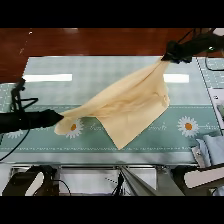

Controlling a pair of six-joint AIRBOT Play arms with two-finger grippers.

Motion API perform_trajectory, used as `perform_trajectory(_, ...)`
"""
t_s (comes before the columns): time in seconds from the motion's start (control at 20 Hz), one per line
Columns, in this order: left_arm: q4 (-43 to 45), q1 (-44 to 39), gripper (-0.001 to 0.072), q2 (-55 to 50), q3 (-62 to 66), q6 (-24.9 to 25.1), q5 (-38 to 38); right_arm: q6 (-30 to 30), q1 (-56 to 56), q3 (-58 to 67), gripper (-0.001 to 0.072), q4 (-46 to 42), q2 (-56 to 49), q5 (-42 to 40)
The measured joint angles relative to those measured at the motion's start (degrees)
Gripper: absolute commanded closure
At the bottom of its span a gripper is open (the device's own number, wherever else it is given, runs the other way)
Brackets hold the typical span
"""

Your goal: Fold the shirts.

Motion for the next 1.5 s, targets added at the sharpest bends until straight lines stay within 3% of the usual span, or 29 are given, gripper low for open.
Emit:
perform_trajectory(0.05,-0.2,-0.5,0.0687,-1.0,-1.8,0.3,0.2,0.0,0.0,0.0,0.0369,0.5,-1.9,0.1)
perform_trajectory(0.1,-0.5,-1.0,0.0687,-1.8,-3.1,0.4,0.9,-0.4,0.0,0.0,0.0274,1.1,-3.1,0.5)
perform_trajectory(0.3,-0.8,-3.1,0.0687,-4.2,-5.6,1.2,2.9,-4.5,-0.3,0.0,0.0275,0.9,-2.9,6.0)
perform_trajectory(0.45,-0.9,-3.9,0.0687,-4.9,-6.3,2.3,3.4,-6.2,0.2,-2.4,0.0277,-10.3,1.6,12.3)
perform_trajectory(0.6,-0.9,-4.2,0.0687,-5.1,-6.5,3.9,3.7,-5.9,-0.2,-15.9,0.0272,-17.3,10.8,12.7)
perform_trajectory(0.7,-0.9,-4.2,0.0687,-5.2,-6.6,5.3,3.8,-5.3,-0.1,-29.8,0.0166,-15.2,18.8,10.5)
perform_trajectory(0.75,-0.9,-4.3,0.0687,-5.2,-6.6,5.9,3.9,-5.2,0.1,-37.0,0.0166,-12.2,22.9,9.2)
perform_trajectory(0.9,-1.1,-4.3,0.0686,-5.2,-6.6,7.5,3.9,-4.2,3.3,-58.0,0.0166,-0.6,35.6,1.9)
perform_trajectory(1.1,-1.3,-4.3,0.0687,-5.2,-6.6,8.3,3.9,3.5,12.3,-75.5,0.0167,6.4,46.0,-12.8)
perform_trajectory(1.5,-1.3,-4.3,0.0687,-5.2,-6.6,9.8,3.7,22.5,35.1,-84.2,0.0170,11.1,44.1,-41.1)
